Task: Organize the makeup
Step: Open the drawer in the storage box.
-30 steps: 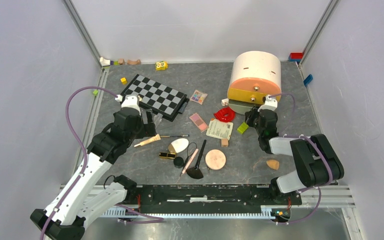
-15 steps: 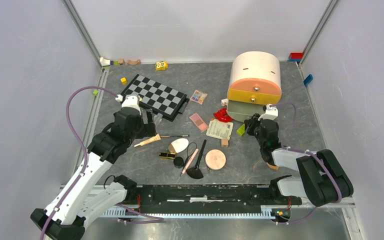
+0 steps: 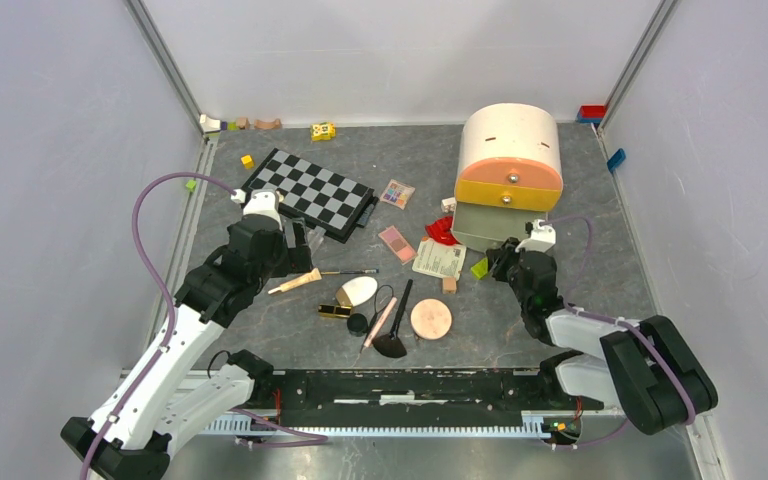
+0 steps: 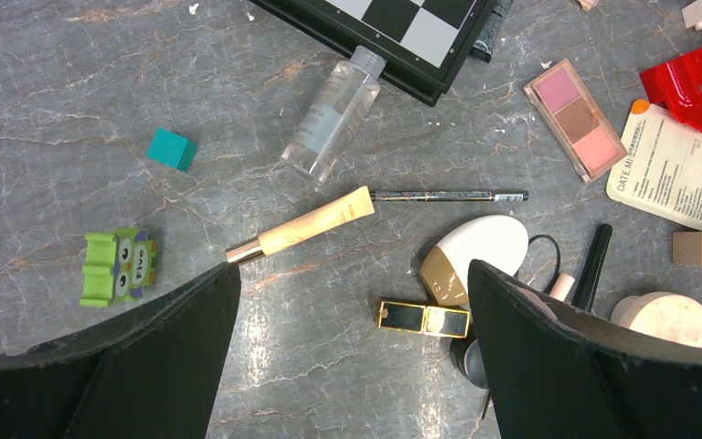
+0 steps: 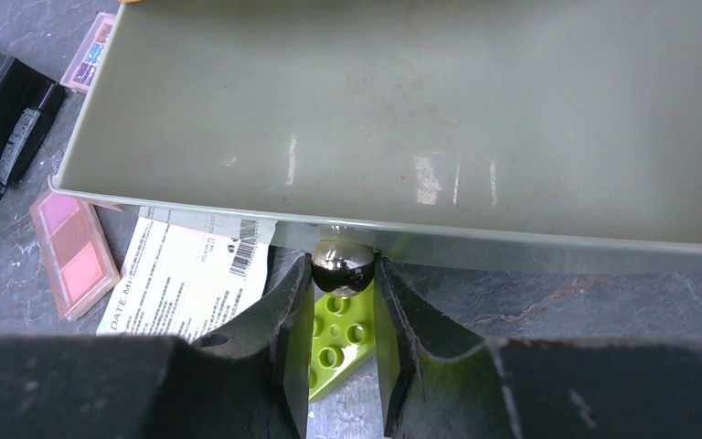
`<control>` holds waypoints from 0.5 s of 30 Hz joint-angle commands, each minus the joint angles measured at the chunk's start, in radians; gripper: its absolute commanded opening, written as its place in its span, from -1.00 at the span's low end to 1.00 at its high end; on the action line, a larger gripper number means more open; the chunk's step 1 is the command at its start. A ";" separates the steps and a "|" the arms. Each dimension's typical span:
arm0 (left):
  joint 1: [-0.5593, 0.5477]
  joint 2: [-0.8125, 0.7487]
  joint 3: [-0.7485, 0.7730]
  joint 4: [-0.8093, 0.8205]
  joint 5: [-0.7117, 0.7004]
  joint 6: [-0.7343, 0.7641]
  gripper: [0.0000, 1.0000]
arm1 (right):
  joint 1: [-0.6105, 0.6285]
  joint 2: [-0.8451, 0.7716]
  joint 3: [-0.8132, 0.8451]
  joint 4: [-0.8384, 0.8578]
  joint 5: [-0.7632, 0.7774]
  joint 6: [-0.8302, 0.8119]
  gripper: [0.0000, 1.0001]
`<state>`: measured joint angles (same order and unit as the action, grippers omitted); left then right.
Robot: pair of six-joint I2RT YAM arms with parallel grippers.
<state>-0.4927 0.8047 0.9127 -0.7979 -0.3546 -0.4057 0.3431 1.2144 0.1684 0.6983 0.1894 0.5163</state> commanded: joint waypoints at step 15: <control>0.005 -0.007 0.007 0.029 0.025 0.022 1.00 | 0.053 -0.170 -0.075 -0.126 0.059 -0.015 -0.53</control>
<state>-0.4919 0.8043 0.9127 -0.7979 -0.3378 -0.4057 0.3862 1.0801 0.1108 0.6189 0.2379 0.5240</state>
